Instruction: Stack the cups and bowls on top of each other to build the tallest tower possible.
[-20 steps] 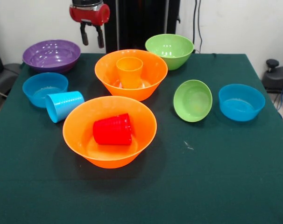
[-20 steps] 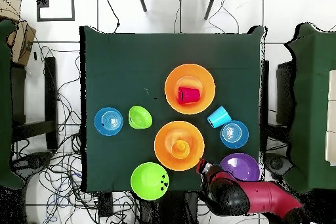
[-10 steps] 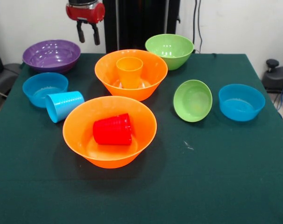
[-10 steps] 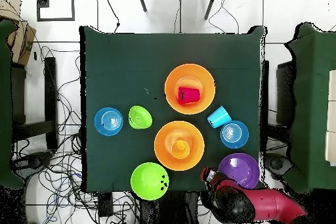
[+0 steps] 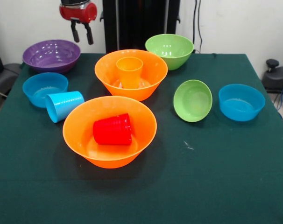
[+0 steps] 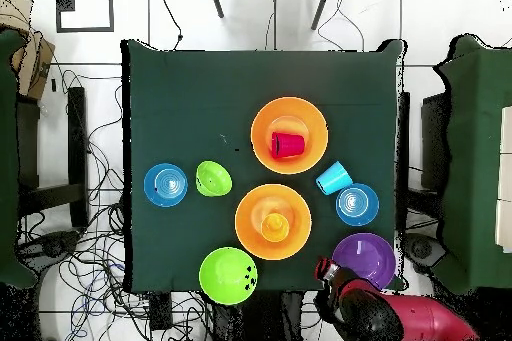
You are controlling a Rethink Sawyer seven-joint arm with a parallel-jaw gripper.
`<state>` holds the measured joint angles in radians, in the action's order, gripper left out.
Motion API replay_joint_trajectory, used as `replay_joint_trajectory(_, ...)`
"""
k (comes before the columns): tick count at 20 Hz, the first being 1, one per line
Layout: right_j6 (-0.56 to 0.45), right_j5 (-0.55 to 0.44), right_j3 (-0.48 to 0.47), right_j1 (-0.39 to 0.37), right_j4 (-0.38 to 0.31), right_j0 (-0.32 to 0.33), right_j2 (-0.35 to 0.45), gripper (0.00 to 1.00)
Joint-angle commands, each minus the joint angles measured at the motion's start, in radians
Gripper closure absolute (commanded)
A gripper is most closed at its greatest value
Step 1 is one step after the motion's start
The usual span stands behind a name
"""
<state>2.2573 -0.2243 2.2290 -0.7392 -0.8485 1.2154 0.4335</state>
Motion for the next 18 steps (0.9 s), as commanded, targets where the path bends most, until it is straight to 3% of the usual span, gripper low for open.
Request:
replay_joint_trajectory(1,-0.231,-0.105,-0.044,0.041,-0.082,0.0,0.114,0.0)
replay_joint_trajectory(13,-0.24,-0.128,-0.116,0.108,-0.121,0.001,0.127,0.0)
replay_joint_trajectory(18,-0.19,-0.105,-0.168,0.123,-0.17,-0.057,0.084,0.0)
